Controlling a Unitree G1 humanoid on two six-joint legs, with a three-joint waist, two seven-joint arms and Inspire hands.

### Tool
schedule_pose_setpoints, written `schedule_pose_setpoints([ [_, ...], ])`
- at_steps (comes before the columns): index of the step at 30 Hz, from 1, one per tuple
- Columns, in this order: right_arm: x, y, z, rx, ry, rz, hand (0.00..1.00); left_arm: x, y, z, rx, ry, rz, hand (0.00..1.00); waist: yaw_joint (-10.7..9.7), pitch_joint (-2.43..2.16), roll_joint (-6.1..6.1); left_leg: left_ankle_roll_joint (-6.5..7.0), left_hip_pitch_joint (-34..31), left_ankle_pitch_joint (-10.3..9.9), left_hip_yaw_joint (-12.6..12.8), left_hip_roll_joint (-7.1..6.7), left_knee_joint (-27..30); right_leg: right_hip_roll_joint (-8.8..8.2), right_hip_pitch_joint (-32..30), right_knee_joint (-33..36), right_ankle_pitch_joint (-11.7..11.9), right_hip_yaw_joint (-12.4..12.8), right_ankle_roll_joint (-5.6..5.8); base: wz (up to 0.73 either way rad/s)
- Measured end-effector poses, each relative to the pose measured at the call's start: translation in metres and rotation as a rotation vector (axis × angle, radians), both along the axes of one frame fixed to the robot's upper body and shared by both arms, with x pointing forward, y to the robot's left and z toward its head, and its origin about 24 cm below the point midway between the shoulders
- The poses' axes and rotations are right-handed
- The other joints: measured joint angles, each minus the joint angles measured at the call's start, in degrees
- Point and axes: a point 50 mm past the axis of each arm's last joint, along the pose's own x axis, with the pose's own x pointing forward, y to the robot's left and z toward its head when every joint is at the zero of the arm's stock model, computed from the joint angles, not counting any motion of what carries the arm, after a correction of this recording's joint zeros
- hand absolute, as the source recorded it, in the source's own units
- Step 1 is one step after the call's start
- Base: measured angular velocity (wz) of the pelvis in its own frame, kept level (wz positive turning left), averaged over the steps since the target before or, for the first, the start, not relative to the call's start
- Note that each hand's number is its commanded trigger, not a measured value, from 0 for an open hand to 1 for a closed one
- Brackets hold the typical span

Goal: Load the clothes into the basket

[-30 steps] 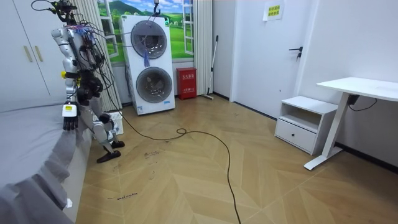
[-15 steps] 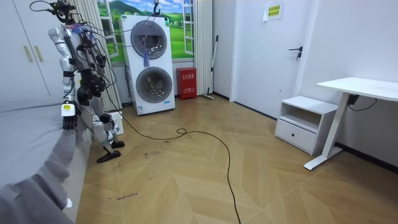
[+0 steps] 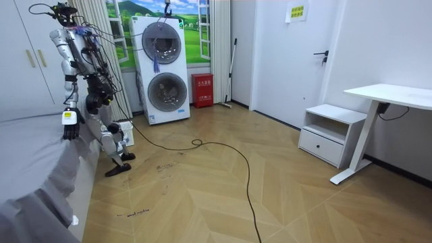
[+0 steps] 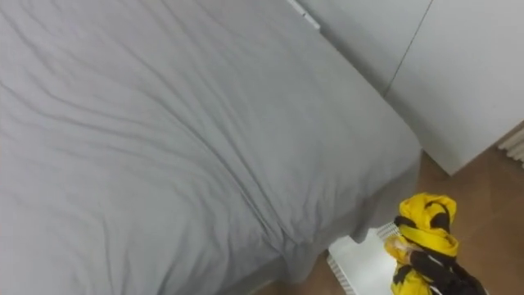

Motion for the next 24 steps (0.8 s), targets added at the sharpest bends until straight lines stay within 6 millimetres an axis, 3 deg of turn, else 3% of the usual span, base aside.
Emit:
schedule_pose_setpoints([
  [1, -0.001, 0.0, -0.001, 0.001, 0.006, -0.002, 0.0, 0.004, 0.0, 0.0, 0.0, -0.01, -0.003, 0.0, 0.32, 0.03, -0.05, 0.05, -0.45, 0.17, -0.23, -0.1, -0.11, -0.09, -0.4, -0.02, 0.0, -0.24, 0.0, 0.13],
  [7, -0.002, 0.002, -0.003, 0.006, 0.03, 0.005, 0.0, 0.017, -0.001, 0.001, -0.002, -0.036, -0.023, 0.0, 0.38, 0.59, -0.91, 0.28, -2.39, 0.52, -1.74, -0.49, 0.05, -0.61, -1.56, 0.03, -0.3, -2.11, 0.03, 0.16],
  [20, -0.004, 0.004, -0.006, 0.01, 0.056, -0.001, 0.0, 0.026, -0.001, 0.003, 0.003, -0.056, -0.057, 0.0, 0.39, 0.69, -1.12, 0.57, -4.05, 1.01, -2.9, -0.74, 0.2, -1.17, -3.15, 0.7, -0.62, -3.17, 0.26, 0.05],
  [24, -0.005, 0.002, -0.006, 0.003, 0.063, -0.007, 0.0, 0.027, 0.0, 0.003, 0.005, -0.059, -0.058, 0.0, 0.37, 0.53, -0.87, 0.57, -4.61, 1.01, -2.89, -0.78, 0.47, -1.1, -3.88, 0.82, -0.66, -3.06, 0.22, -0.02],
])
